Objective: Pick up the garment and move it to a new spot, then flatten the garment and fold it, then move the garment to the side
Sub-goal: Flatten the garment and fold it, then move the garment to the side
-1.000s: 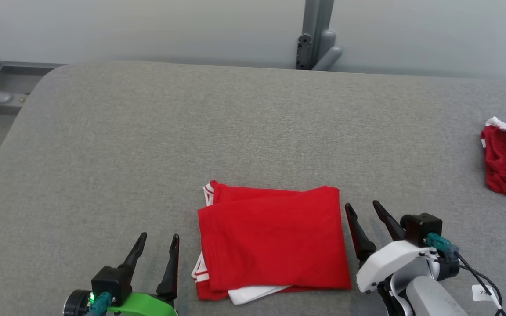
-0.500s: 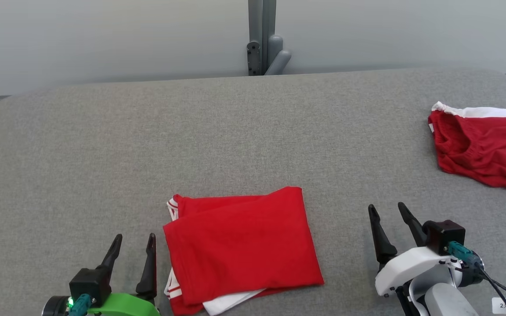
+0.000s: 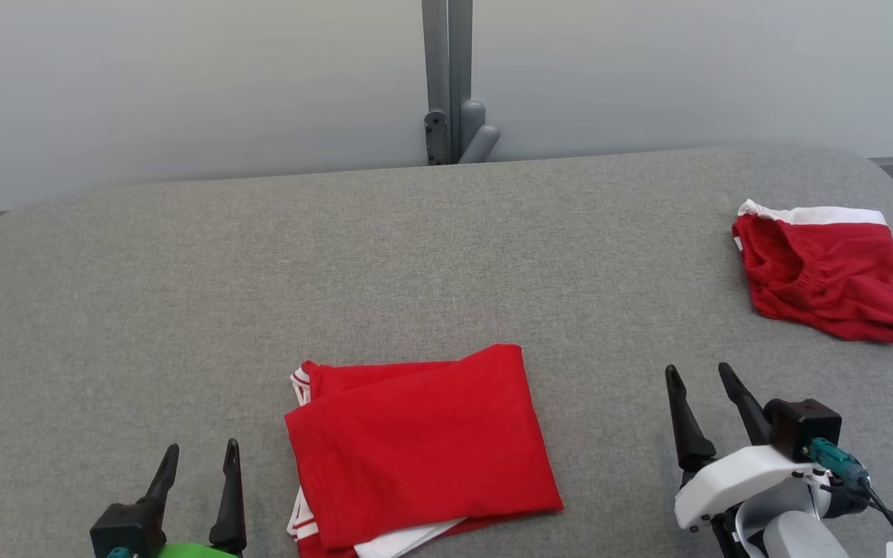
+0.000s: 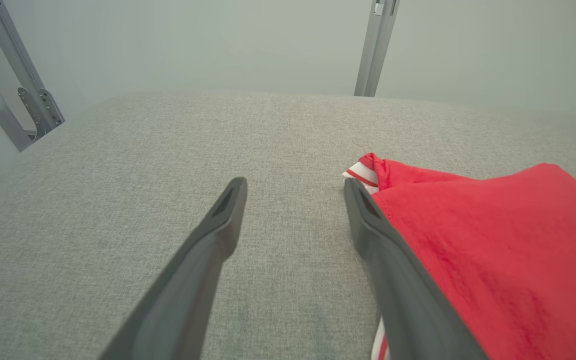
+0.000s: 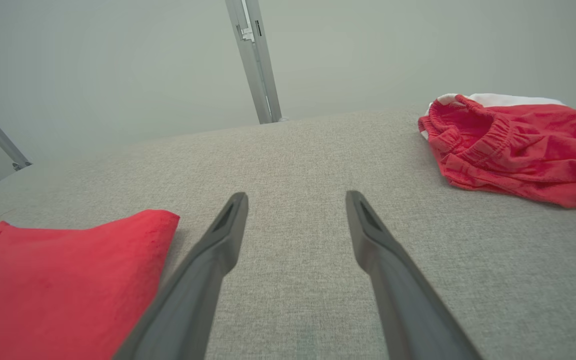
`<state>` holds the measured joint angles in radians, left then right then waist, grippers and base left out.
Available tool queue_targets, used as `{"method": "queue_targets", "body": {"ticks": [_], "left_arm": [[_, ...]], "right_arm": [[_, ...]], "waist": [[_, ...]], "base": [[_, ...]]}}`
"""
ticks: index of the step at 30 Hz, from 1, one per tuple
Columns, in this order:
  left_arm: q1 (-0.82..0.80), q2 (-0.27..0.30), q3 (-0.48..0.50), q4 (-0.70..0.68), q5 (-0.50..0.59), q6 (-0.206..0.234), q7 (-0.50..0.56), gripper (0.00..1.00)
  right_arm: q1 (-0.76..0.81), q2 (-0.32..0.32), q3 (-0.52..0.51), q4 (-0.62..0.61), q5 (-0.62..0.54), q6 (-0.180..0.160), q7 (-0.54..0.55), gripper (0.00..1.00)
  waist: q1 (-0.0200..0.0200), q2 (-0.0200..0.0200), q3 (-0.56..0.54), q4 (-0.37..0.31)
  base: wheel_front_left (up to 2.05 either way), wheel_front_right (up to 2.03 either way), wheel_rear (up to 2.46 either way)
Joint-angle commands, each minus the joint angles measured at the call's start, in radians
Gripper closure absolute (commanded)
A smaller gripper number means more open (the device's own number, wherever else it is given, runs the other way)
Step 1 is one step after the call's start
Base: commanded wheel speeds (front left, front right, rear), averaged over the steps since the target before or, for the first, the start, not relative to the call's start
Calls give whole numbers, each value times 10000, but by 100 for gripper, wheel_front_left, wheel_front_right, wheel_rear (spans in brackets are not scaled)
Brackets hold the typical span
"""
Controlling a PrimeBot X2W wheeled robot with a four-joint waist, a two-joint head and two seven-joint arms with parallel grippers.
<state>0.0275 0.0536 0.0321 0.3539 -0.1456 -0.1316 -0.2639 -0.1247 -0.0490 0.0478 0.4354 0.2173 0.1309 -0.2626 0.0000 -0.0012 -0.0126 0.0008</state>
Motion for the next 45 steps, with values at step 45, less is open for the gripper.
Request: {"method": "queue_targets", "body": {"ticks": [45], "left_arm": [[-406, -16, -750, 331, -199, 21, 3, 0]], "right_arm": [[-883, -45, 2247, 1528, 1419, -6, -25, 0]], "waist": [[0, 12, 1019, 2255]], "base": [[0, 0, 0]]}}
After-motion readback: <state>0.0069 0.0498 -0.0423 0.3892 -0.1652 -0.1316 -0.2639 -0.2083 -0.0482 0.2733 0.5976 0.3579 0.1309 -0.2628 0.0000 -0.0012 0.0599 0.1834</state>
